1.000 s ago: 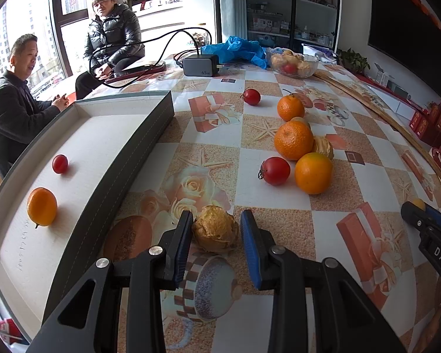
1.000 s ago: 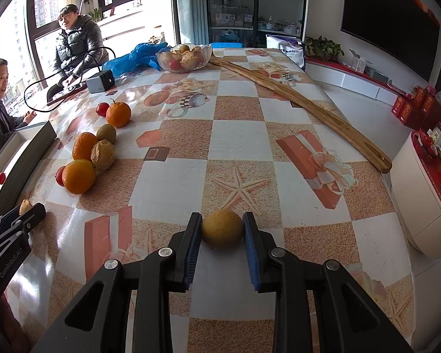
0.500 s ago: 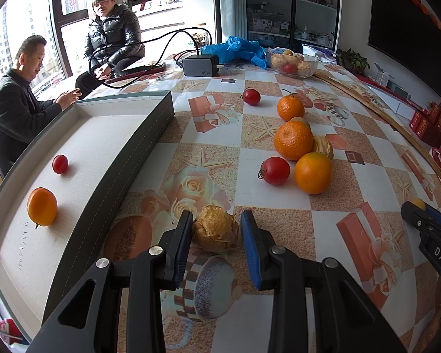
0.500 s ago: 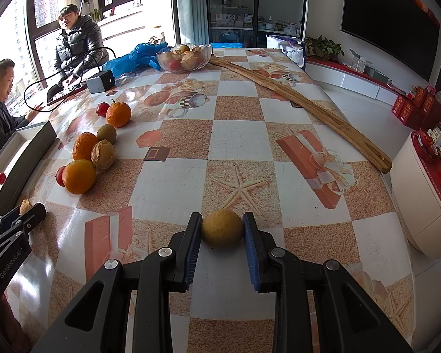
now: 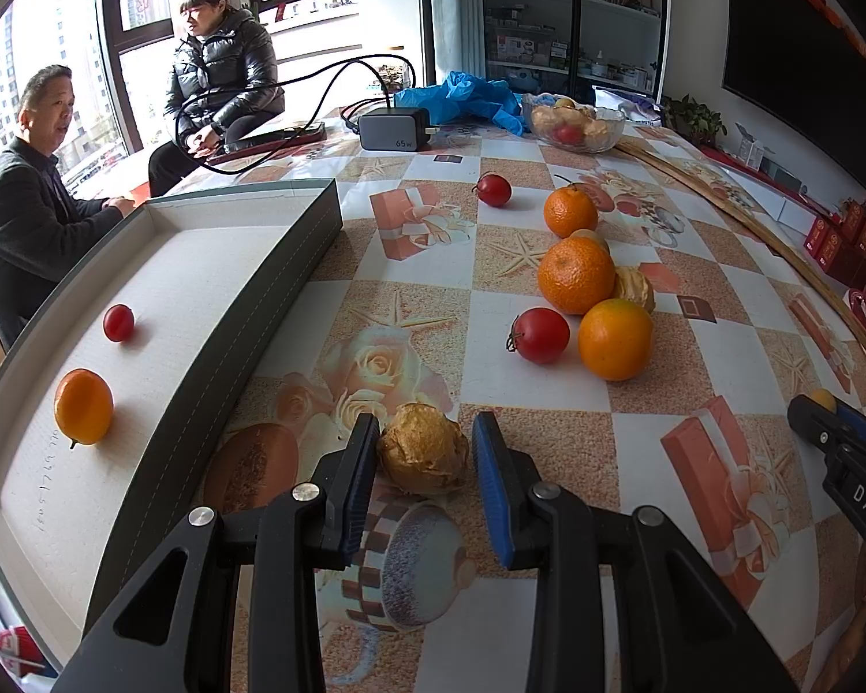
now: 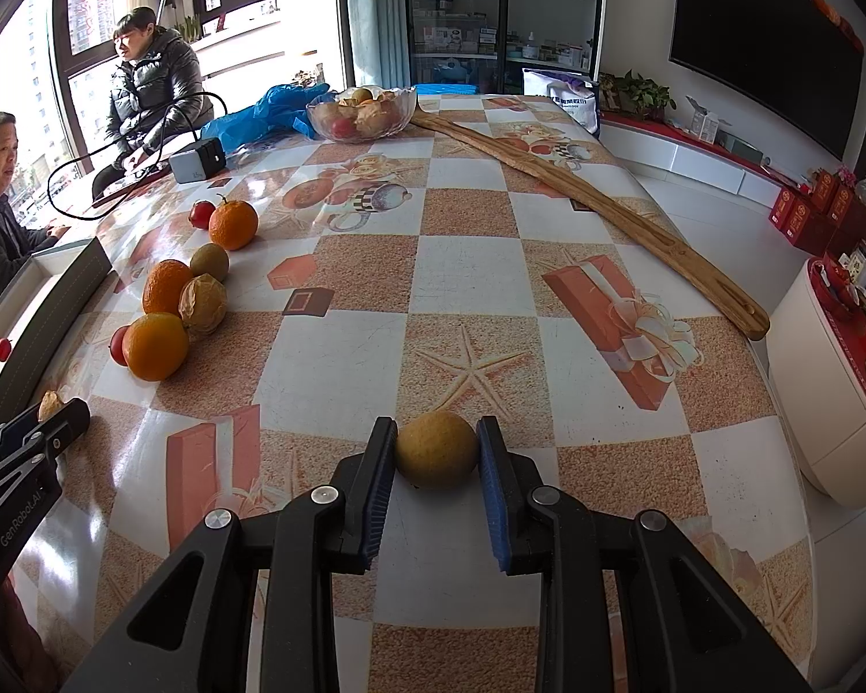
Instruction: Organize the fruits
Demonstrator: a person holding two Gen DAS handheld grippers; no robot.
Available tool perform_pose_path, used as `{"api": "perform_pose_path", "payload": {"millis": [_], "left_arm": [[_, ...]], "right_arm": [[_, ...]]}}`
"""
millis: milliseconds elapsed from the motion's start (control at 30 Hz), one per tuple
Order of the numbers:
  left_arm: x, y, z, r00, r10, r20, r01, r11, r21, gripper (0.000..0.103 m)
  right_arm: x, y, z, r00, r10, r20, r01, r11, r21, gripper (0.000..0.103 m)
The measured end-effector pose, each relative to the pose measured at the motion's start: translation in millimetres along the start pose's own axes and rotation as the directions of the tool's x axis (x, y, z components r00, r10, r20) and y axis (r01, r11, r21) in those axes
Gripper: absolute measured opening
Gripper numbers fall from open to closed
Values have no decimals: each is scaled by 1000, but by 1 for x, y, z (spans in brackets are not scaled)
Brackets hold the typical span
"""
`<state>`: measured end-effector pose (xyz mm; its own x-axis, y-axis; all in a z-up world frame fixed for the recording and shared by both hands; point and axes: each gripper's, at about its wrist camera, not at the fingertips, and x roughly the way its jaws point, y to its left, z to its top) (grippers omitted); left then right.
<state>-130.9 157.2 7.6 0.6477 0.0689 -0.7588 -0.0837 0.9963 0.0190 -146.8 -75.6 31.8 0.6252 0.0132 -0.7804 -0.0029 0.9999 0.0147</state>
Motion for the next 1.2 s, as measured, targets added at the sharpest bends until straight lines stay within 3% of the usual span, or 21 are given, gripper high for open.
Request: {"api": "perform_pose_path", "payload": {"millis": [467, 567, 667, 800, 933, 1200], "left_arm": [[0, 0, 0, 1000, -2, -1, 2, 1000, -2, 36], [0, 1, 1, 1000, -25, -7, 25, 1000, -5, 28], [-4, 0, 1, 999, -36, -23, 37, 999, 12, 26], [-14, 7, 0, 993, -109, -46, 108, 994, -23, 26], [-33, 18, 5, 989, -150, -16, 149, 988, -45, 26], [-66, 70, 19, 994, -104, 34, 107, 988, -114, 26]], "right_arm": [[0, 0, 0, 1000, 0, 0, 0, 1000, 0, 30], [0, 0, 0, 1000, -1, -2, 1, 1000, -5, 30], [-1, 2, 2, 1000, 4, -16, -5, 999, -33, 30], [-3, -6, 4, 996, 66, -64, -67, 998, -19, 29], [-9, -19, 9, 982, 167, -94, -162, 985, 54, 29], [-27, 7, 31, 947, 300, -117, -295, 954, 61, 29]]}}
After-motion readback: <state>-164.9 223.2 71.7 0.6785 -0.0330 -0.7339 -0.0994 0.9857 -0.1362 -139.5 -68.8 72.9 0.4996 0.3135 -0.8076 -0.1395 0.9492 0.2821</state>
